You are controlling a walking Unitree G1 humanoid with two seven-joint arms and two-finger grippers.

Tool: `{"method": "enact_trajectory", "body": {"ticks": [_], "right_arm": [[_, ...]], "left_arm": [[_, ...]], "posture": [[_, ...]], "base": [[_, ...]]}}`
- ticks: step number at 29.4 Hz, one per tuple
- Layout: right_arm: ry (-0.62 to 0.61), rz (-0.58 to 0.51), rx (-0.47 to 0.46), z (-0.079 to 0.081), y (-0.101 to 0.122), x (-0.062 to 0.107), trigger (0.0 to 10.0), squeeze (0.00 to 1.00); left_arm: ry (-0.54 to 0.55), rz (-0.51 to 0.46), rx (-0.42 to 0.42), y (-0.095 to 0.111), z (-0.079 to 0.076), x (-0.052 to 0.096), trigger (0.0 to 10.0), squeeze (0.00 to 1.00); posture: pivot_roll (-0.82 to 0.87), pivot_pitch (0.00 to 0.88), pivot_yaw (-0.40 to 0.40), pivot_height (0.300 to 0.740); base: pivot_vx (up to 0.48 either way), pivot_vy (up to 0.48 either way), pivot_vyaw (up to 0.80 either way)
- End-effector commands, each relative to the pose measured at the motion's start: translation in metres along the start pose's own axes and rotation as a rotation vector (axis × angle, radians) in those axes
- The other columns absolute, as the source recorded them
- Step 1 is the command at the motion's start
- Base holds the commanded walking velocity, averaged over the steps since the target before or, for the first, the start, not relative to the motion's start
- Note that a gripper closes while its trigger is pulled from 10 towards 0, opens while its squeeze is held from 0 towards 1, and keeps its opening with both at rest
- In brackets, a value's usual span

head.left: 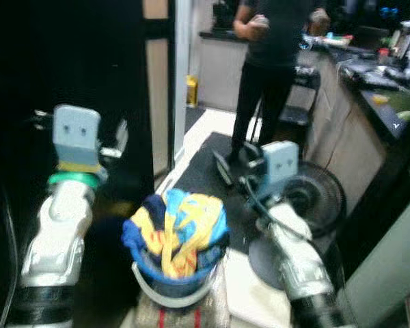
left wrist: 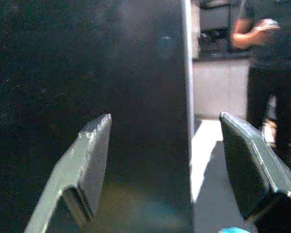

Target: Clothes washing

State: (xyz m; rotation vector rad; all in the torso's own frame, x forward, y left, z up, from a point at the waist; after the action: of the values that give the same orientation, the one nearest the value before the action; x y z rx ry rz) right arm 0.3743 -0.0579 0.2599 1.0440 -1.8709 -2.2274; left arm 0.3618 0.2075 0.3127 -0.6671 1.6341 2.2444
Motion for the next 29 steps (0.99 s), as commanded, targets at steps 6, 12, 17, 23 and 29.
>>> {"method": "enact_trajectory", "body": {"ticks": [6,12,17,23,29], "right_arm": [[-0.059,0.021,0.005,-0.017,-0.004,0.006,10.0,0.00],[-0.118,0.078,-0.008,-0.031,-0.020,0.013,10.0,0.00],[-0.161,0.099,0.022,-0.042,-0.026,0.019,10.0,0.00],[-0.177,0.149,0.068,-0.046,-0.040,0.026,10.0,0.00],[-0.198,0.247,0.106,-0.049,-0.072,0.045,10.0,0.00]], "left_arm": [[-0.029,0.013,0.000,-0.004,-0.009,0.002,10.0,0.00],[-0.048,0.036,0.012,-0.012,-0.014,0.005,10.0,0.00],[-0.061,0.053,0.011,-0.016,-0.018,0.006,10.0,0.00],[-0.106,0.091,0.010,-0.026,-0.027,0.009,10.0,0.00],[-0.202,0.194,0.017,-0.056,-0.052,0.029,10.0,0.00]], "posture": [[0.03,0.000,-0.012,0.740],[0.03,0.000,-0.010,0.740],[0.02,0.002,-0.005,0.740],[0.02,0.010,0.000,0.740],[0.03,0.028,0.005,0.740]], "base": [[0.480,0.000,0.00],[0.364,0.000,-0.55],[0.340,0.000,-0.48],[0.085,0.000,0.00],[0.000,0.000,0.00]]}}
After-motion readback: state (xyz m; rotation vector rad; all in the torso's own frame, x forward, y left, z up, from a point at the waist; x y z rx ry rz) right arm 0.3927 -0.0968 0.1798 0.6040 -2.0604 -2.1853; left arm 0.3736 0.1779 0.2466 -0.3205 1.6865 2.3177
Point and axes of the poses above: a point about 5 cm out from each wrist's last joint towards the gripper, its own x axis pointing back from the gripper into the wrist, its own y axis along the axis of the wrist's last joint, z = x × y, the point moved 4 cm from there along -x, pointing out of the wrist towards the gripper, and after that the axes turned 8 degrees about -x, right-handed, at the moved point
